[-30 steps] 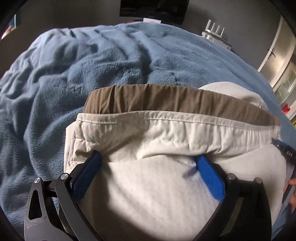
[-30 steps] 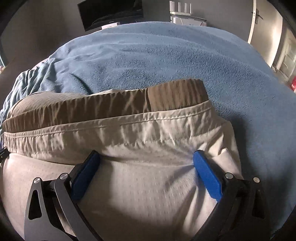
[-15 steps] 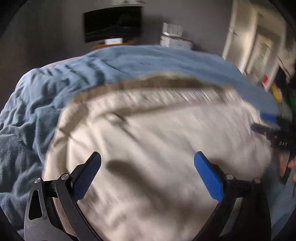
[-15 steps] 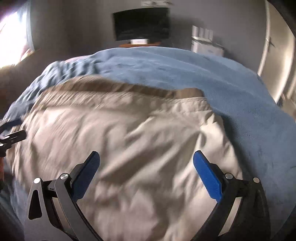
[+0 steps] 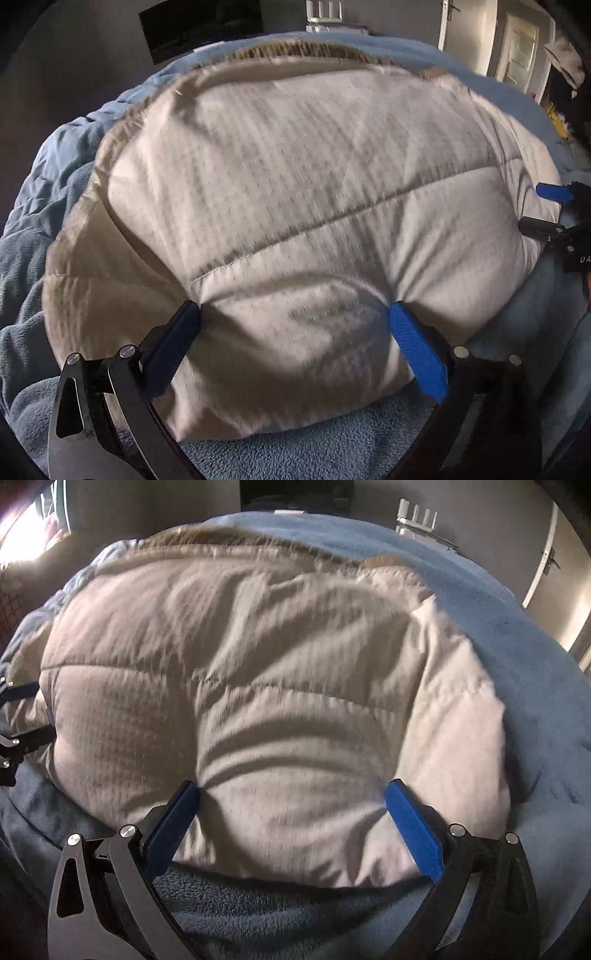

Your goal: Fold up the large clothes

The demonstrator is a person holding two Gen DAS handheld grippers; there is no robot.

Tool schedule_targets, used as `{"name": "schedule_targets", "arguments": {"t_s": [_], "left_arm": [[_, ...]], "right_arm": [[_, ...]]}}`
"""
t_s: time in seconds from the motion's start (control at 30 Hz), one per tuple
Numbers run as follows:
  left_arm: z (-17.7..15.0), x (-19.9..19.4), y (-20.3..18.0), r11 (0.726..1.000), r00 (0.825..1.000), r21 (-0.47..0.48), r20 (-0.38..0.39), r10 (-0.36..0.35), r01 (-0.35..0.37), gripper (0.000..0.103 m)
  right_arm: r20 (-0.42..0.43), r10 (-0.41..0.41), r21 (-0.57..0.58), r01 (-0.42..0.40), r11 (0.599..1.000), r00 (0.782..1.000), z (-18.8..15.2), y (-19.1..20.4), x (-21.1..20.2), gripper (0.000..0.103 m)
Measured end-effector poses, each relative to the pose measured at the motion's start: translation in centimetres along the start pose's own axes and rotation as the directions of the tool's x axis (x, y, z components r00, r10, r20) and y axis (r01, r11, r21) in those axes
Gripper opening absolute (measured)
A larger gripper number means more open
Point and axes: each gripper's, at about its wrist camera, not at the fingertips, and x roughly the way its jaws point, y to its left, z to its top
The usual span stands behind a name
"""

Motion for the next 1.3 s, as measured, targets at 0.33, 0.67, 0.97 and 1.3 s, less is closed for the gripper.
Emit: {"name": "schedule_targets", "arguments": {"t_s": [0.33,0.67,0.97,1.3], "left_arm": [[1.2,-0.2,7.9,0.975,0.996,-0.216,0.09,-0.029,0.048,0.097],[4.2,-4.1,11.8,0.962,0.969,-0.259,0.247,-0.023,0.089,0.097],[6.1,0.7,19.3,0.939,0.988,-0.339,0.113,0.102,-0.058,0.096],[5.6,6.6,21.5,0.948,0.997,-0.31,0.045,-0.065,0.076,0.087]], "right_arm": [[0.039,-0.02,0.142,0.015,0.99,0.999,3.0,-6.3,2.6,0.096],[0.282,-0.132,0.161,0.089,0.983,0.95,5.5,-7.7,-3.2,0.096],[0.247,-0.064,0.1,0.04,0.994,0.967,11.1,-12.7,0.1,0.096],[0.007,-0.041,0.008,0.041,0.999,0.999,10.9,-13.0,8.0,0.082]]}}
